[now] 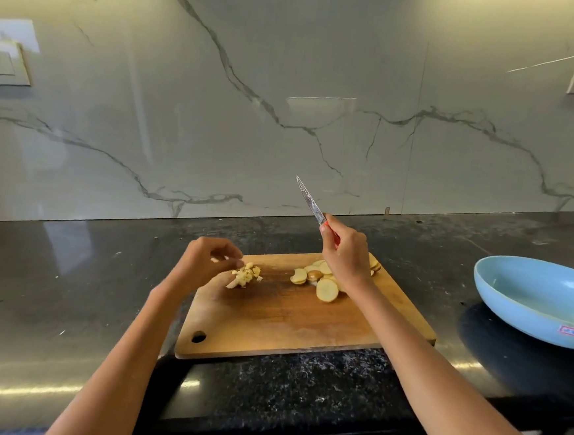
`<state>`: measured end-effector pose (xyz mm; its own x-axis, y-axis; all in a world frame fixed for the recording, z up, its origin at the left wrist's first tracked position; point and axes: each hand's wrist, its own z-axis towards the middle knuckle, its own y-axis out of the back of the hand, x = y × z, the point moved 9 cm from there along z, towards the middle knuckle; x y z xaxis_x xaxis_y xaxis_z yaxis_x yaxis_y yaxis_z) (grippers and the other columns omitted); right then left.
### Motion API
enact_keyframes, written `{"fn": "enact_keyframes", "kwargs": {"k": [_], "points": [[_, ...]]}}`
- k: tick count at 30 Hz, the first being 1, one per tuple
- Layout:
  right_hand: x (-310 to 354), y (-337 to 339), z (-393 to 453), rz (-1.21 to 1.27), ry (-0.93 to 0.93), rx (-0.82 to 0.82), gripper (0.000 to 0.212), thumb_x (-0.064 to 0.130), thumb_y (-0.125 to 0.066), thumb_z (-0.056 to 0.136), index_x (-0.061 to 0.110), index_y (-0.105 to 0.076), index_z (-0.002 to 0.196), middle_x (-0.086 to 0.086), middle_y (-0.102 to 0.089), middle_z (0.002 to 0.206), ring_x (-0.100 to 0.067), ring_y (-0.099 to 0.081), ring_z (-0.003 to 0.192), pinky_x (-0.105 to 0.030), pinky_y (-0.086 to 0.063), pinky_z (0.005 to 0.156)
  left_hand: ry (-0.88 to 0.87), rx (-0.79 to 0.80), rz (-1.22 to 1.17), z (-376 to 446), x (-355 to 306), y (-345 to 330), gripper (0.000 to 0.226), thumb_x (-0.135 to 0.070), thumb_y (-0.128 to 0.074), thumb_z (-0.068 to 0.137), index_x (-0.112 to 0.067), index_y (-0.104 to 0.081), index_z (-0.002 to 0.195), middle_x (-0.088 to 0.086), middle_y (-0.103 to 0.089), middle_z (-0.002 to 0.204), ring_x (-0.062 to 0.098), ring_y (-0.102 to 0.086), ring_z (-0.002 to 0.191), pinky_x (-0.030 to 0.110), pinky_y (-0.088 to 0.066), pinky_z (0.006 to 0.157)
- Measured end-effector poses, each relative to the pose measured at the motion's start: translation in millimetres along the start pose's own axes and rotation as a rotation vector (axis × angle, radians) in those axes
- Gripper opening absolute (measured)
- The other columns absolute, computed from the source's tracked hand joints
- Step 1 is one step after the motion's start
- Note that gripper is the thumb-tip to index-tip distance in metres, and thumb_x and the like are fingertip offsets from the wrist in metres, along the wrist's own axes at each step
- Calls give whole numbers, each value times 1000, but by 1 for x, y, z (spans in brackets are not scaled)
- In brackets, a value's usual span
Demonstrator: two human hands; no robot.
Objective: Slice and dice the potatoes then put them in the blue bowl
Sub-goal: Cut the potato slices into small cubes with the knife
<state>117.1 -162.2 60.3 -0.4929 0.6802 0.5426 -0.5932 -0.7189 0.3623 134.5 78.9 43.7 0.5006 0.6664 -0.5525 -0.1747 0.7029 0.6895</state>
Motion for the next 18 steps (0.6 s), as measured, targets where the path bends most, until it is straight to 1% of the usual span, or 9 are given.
{"fn": "enact_keyframes", "kwargs": {"k": [2, 4, 6, 8, 10, 12, 14, 15, 18], "points": [[0, -1, 0, 2, -3, 6, 35, 18, -46, 98, 0, -56, 126, -13, -71, 86, -5, -50, 56, -12, -34, 46, 63, 119, 25, -4, 10, -5, 20, -14, -79, 69, -27, -64, 74, -12, -65, 73, 0, -59, 64, 8, -47, 61], [1, -1, -1, -2, 2, 4, 34, 18, -46, 99, 1, -57, 126, -12, -70, 82, -2, -47, 53, -10, -32, 46, 96, 182, 60, -6, 16, -13, 20, -14, -80, 68, -23, -65, 77, -8, -66, 75, 2, -61, 67, 11, -49, 63], [0, 0, -1, -4, 2, 0, 34, 18, -46, 99, 1, -57, 126, -12, -70, 81, -1, -47, 53, -10, -33, 47, 84, 151, 89, -5, 16, -17, 18, -13, -79, 70, -18, -66, 81, -8, -65, 76, 8, -61, 72, 14, -49, 67], [-1, 0, -1, -2, -1, -1, 34, 18, -46, 99, 1, -57, 126, -11, -70, 81, -2, -47, 53, -11, -33, 47, 57, 66, 115, -3, 13, -15, 15, -10, -76, 73, -13, -68, 85, -9, -62, 76, 5, -57, 70, 11, -45, 63], [-1, 0, -1, -6, -2, -4, 34, 19, -46, 99, 1, -57, 126, -11, -69, 80, -2, -47, 53, -11, -31, 47, 41, -27, 136, -1, 12, -10, 13, -4, -72, 76, -9, -69, 88, -4, -64, 78, 3, -57, 69, 10, -42, 63], [-2, -1, 0, -12, -2, -3, 34, 19, -46, 99, 2, -58, 125, -11, -69, 79, -3, -48, 55, -11, -31, 47, 55, -82, 123, 0, 15, -4, 16, 4, -66, 80, -6, -70, 91, 2, -66, 81, 10, -61, 69, 14, -47, 66], [-3, -1, 0, -17, -6, 0, 34, 20, -45, 99, 2, -57, 126, -11, -70, 81, -5, -50, 57, -12, -31, 47, 78, -80, 115, 1, 18, -3, 21, 9, -61, 82, -5, -69, 95, 6, -67, 86, 15, -63, 71, 20, -52, 69], [-3, -2, 0, -17, -7, 5, 35, 20, -45, 99, 2, -57, 127, -11, -70, 82, -4, -49, 57, -12, -31, 47, 81, -66, 117, 1, 20, -4, 21, 8, -61, 82, -5, -69, 97, 7, -67, 88, 15, -63, 73, 20, -52, 70], [-2, -3, -1, -22, -6, 17, 35, 20, -45, 99, 3, -56, 128, -10, -70, 82, 0, -45, 53, -10, -28, 47, 80, 3, 147, -1, 22, -11, 23, -3, -68, 81, -7, -66, 103, 4, -65, 92, 12, -59, 79, 11, -44, 67]]}}
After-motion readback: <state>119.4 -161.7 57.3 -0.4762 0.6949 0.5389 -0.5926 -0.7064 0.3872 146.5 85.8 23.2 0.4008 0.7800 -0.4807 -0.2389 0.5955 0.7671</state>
